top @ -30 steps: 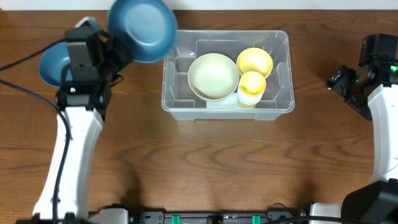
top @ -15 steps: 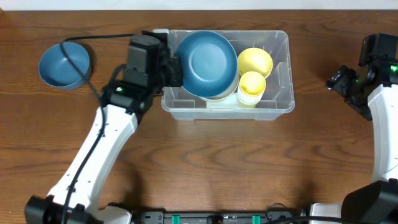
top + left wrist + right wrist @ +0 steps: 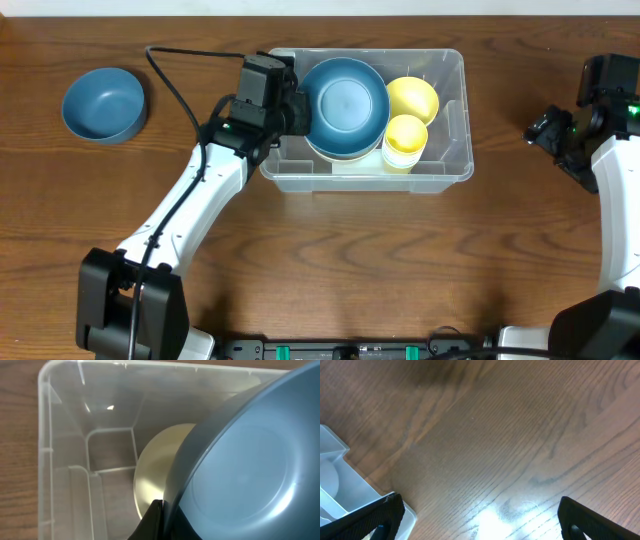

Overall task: Pack container
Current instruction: 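Carry the teal bowl and place it into the cream bowl, then release and move the left gripper to the last teal bowl, grasp it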

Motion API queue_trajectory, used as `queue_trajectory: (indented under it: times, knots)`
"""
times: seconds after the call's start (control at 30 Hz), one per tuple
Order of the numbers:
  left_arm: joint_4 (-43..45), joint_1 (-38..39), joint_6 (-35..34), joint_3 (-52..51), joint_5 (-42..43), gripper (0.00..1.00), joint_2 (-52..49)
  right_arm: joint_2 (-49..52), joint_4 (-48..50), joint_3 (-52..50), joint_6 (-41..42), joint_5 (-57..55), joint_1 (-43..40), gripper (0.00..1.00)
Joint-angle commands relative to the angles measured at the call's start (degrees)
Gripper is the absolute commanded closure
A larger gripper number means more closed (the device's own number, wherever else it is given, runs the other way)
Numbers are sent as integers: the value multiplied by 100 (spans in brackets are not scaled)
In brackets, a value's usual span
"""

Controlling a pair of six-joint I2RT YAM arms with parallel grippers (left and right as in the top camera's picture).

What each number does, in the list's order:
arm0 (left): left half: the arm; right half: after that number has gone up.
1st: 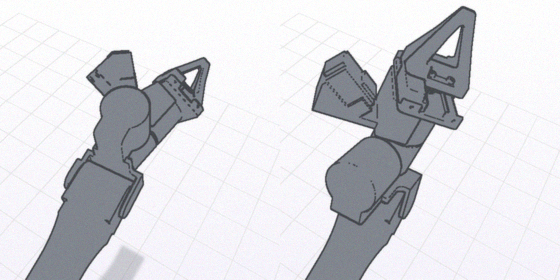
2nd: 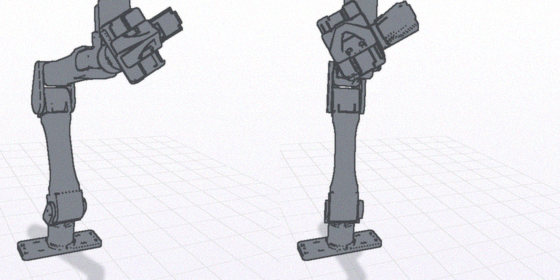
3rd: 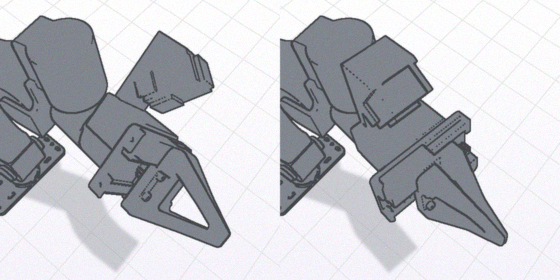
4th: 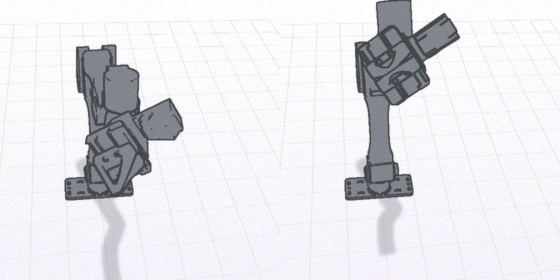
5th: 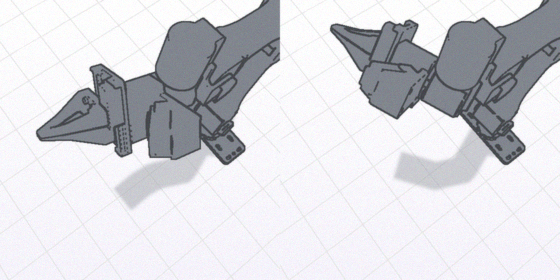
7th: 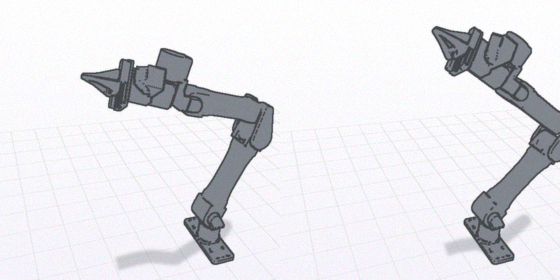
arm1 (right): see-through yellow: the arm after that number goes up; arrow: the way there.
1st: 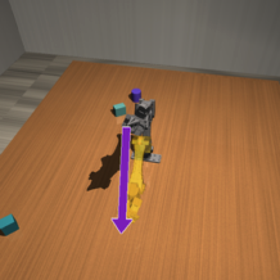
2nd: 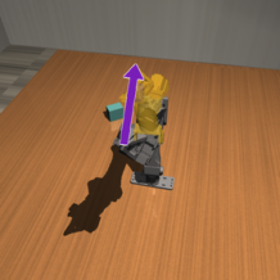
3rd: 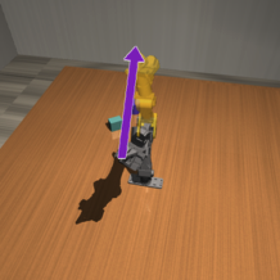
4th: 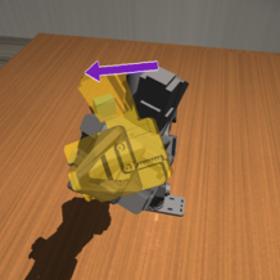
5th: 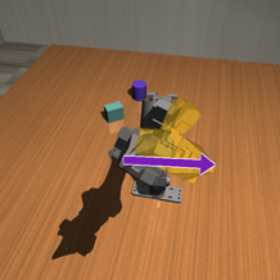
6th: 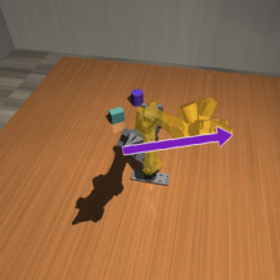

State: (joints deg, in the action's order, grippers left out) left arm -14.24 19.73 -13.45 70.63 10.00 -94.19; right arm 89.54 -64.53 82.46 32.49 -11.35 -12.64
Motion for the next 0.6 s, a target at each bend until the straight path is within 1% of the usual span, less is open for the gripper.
queue_trajectory:
  times: [0.0,0.07,0.1,0.17,0.37,0.57]
  knots:
    - [114,-2,-11,55,-323,83,-31,15,0,66,70,-42,-44,1]
    - [181,-2,-11,55,-321,63,-33,15,0,66,70,-42,-44,1]
    - [223,-2,-11,55,-321,57,-31,15,0,66,70,-42,-44,1]
    - [284,-2,-13,55,-321,51,-33,15,0,66,70,-42,-44,1]
    - [431,-9,-46,55,-319,50,50,15,0,66,70,-42,-44,1]
    - [400,-205,-315,170,-326,50,656,15,0,66,70,-42,-44,1]
